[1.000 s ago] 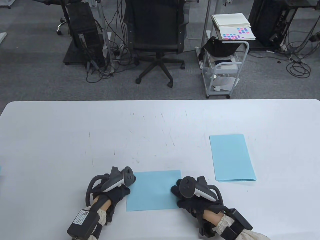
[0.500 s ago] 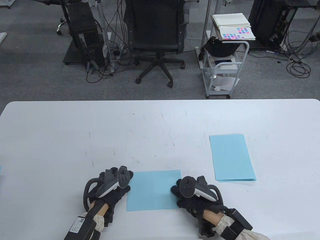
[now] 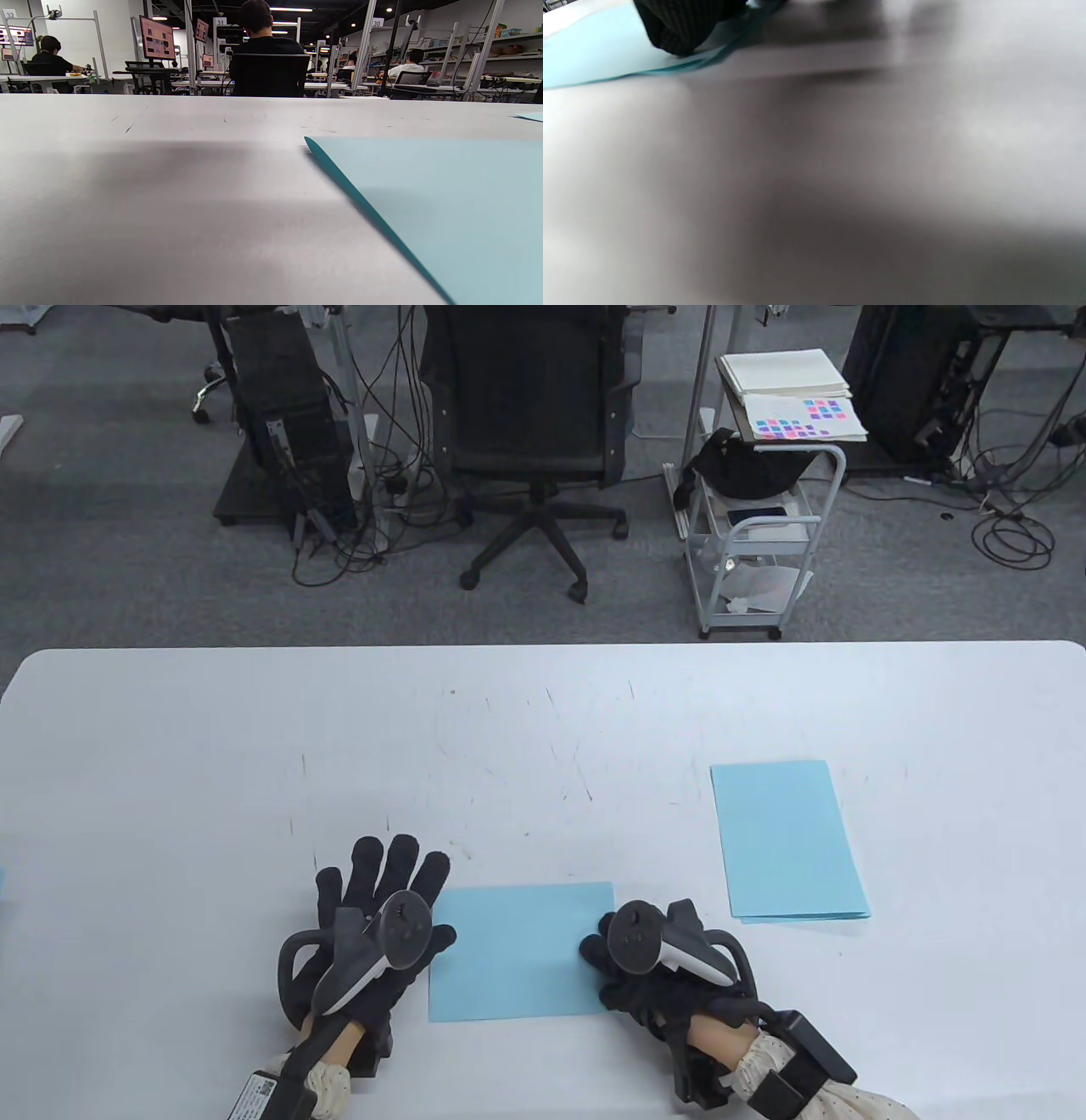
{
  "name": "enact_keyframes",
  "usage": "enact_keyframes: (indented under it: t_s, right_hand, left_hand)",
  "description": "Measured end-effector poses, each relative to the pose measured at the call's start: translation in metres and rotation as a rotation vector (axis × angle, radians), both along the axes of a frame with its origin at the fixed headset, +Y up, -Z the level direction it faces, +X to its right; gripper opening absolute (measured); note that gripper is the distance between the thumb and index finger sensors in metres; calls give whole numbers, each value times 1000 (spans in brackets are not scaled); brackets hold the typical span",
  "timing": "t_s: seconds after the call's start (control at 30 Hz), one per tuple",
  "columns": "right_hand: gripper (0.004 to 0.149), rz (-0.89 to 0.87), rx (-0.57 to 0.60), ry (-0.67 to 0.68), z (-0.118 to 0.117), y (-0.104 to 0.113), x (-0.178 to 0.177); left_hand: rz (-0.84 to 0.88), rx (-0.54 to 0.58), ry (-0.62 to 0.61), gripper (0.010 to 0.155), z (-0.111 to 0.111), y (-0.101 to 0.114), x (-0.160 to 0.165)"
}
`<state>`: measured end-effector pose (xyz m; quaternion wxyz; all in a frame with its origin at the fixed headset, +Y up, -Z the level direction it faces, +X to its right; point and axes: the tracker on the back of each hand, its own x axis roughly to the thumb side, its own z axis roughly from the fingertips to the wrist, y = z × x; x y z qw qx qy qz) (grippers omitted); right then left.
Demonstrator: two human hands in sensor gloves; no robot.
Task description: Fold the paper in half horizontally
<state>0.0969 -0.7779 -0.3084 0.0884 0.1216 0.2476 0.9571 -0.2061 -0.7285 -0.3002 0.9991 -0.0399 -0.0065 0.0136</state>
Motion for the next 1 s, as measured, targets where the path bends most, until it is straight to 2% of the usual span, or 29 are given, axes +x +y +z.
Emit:
enact_keyframes:
  t_s: [0.2,0.3,0.5,0.73,1.0]
  right_hand:
    - [62,-26,80,-42,-24,31,-19]
    - [63,-45,104,-53,-38,39,-35]
    - [70,-13,91,-59,-64,25,-72]
    - [76,142,92,-5,-69,10,-94]
    - [75,192,27,4,-88,15,-105]
  left_hand:
    - [-5,-3,4,77,5,-1,-7]
    - [-3,-1,3,77,5,-1,-9]
    - [2,0,-7,78,5,-1,-9]
    - [7,-10,-9,78,6,0,-10]
    - [8,-12,-15,79,6,-1,-9]
